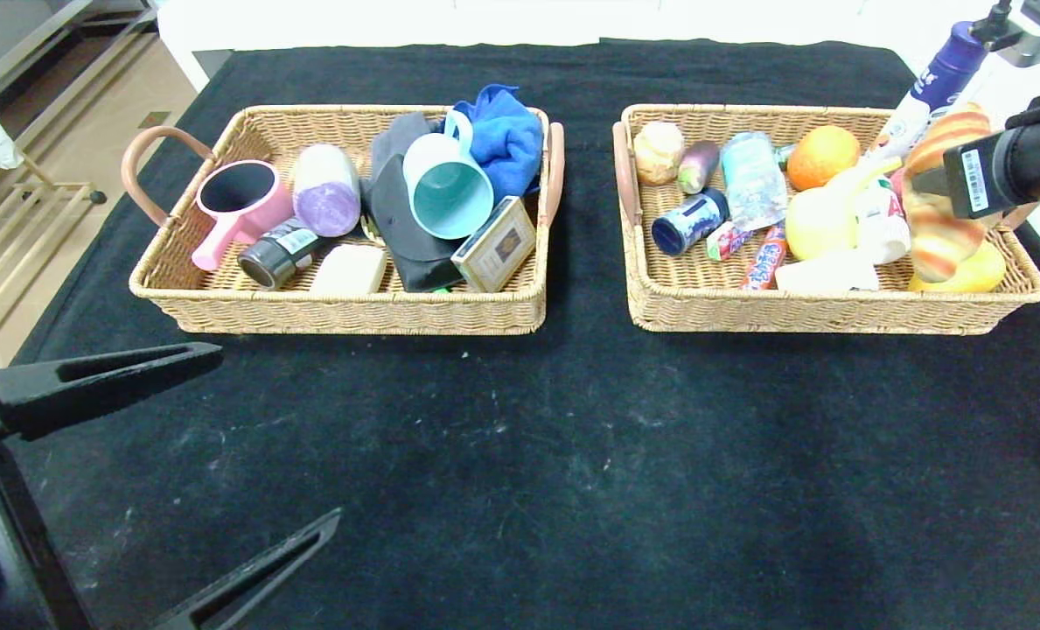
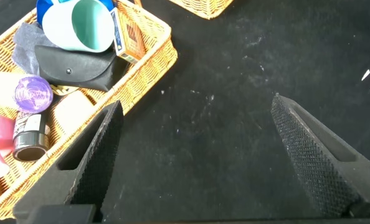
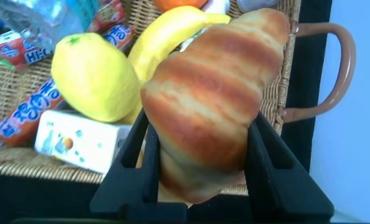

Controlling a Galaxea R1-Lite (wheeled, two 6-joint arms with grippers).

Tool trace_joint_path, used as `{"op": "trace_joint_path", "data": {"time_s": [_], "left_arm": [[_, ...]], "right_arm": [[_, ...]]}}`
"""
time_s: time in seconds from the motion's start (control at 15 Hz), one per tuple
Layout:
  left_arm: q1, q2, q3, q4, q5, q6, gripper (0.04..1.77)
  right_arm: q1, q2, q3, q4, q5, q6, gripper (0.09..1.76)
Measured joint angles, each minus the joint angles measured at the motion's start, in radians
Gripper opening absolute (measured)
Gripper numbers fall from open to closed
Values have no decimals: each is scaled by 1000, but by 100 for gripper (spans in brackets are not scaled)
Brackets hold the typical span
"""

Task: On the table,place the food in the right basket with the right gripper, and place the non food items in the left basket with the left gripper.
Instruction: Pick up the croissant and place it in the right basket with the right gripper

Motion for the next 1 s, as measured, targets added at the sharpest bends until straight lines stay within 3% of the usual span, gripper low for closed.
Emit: {"op": "trace_joint_path", "data": {"time_s": [0.2, 0.53, 1.0], "left_arm": [[0, 3, 2, -4, 0, 0, 172], [0, 5, 4, -4, 0, 0, 172], [0, 8, 5, -4, 0, 1, 172]], "right_arm": [[1, 23, 6, -26, -4, -19, 83], [9, 35, 11, -26, -34, -12, 125], [13, 35, 11, -27, -40, -13, 152]]}}
